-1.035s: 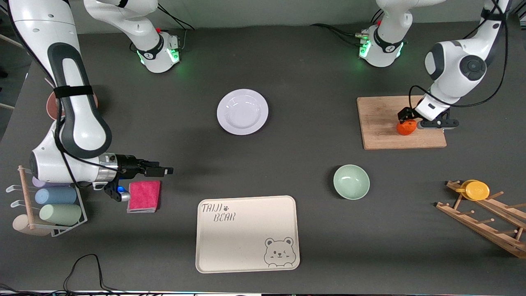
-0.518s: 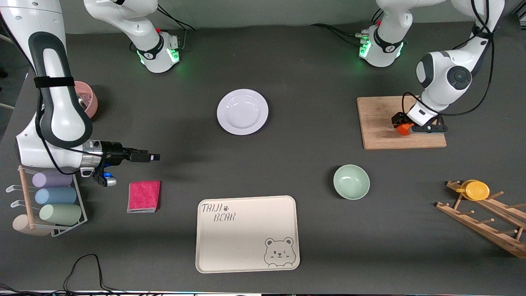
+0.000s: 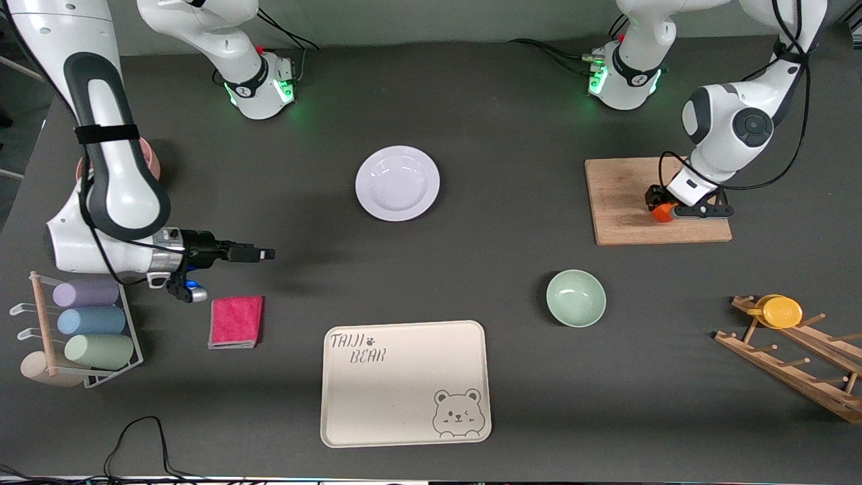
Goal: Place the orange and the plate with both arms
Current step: 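Lift the orange with the left gripper and carry it to the plate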
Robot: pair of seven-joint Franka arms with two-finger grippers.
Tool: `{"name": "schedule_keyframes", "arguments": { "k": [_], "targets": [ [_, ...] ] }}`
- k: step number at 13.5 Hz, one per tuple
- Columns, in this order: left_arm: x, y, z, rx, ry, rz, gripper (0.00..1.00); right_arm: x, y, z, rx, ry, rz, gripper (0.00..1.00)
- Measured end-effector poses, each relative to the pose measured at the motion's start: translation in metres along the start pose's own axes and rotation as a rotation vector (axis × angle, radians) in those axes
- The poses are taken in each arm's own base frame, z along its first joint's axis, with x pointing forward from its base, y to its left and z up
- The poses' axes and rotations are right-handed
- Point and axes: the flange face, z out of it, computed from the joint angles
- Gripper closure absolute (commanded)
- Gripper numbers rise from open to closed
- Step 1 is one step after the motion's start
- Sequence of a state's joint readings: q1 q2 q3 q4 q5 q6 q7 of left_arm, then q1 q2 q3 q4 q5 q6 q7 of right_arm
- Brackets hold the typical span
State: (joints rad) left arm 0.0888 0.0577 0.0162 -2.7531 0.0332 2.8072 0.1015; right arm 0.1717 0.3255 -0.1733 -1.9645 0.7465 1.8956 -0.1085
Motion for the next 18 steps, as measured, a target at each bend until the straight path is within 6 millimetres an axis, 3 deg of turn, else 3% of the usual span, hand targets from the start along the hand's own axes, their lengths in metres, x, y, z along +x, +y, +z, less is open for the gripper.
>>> {"name": "schedule_keyframes", "arguments": {
  "k": [3, 5, 7, 9, 10, 12, 14, 18],
  "targets": [
    [0.013, -0.002, -0.018, -0.001, -0.026, -0.001, 0.64, -0.001, -0.005, 0.004, -0.002, 0.001, 0.020, 0.00],
    [0.039, -0.007, -0.069, -0.002, -0.085, -0.004, 0.65, -0.001, -0.007, 0.006, -0.003, -0.002, 0.017, 0.00],
    [0.063, -0.011, -0.147, 0.001, -0.104, -0.006, 0.65, -0.003, -0.012, 0.010, -0.007, -0.008, 0.007, 0.00],
    [0.072, -0.011, -0.215, 0.006, -0.090, -0.006, 0.65, -0.004, -0.015, 0.011, -0.009, -0.009, 0.003, 0.00],
    [0.073, -0.009, -0.233, 0.008, -0.082, -0.002, 0.65, -0.004, -0.015, 0.011, -0.009, -0.007, 0.003, 0.00],
    [0.074, 0.010, -0.244, 0.006, -0.072, -0.004, 0.65, -0.003, -0.016, 0.009, -0.008, -0.001, 0.000, 0.00],
    [0.077, 0.063, -0.244, -0.003, -0.070, -0.029, 0.65, -0.003, -0.020, 0.003, -0.005, 0.009, -0.007, 0.00],
    [0.058, 0.243, -0.256, 0.007, -0.030, -0.104, 0.66, -0.001, -0.029, -0.006, 0.000, 0.028, -0.024, 0.00]
  ]
}}
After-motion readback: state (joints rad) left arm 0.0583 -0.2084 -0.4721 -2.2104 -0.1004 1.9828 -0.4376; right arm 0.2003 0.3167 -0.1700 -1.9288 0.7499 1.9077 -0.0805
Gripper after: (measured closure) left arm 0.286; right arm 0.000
